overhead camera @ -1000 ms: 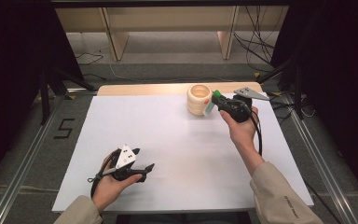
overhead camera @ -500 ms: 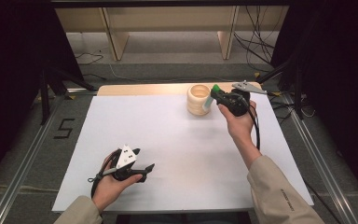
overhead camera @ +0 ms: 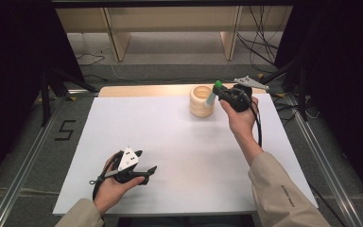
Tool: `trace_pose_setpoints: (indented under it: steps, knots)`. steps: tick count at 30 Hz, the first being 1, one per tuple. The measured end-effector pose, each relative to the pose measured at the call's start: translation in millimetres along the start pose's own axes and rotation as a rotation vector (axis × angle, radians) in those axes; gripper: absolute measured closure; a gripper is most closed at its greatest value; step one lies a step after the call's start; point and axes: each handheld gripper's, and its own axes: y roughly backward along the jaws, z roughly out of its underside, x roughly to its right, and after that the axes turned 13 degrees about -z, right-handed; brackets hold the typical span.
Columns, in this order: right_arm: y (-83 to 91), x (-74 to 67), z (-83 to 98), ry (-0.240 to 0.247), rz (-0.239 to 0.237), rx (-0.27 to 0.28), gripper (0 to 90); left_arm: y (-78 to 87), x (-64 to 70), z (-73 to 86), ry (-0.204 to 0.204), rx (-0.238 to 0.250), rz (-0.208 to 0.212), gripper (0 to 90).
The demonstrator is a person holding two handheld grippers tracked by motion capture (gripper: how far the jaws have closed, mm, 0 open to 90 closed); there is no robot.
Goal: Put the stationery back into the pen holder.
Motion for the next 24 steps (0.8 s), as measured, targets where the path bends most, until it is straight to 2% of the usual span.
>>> trace_pose_setpoints:
  steps: [24]
  knots:
    - [-13.9,10.3,-14.7,0.0,0.036,0.004,74.8,-0.5,0.1,0.1,0.001,-0.002,0.005,22.5]
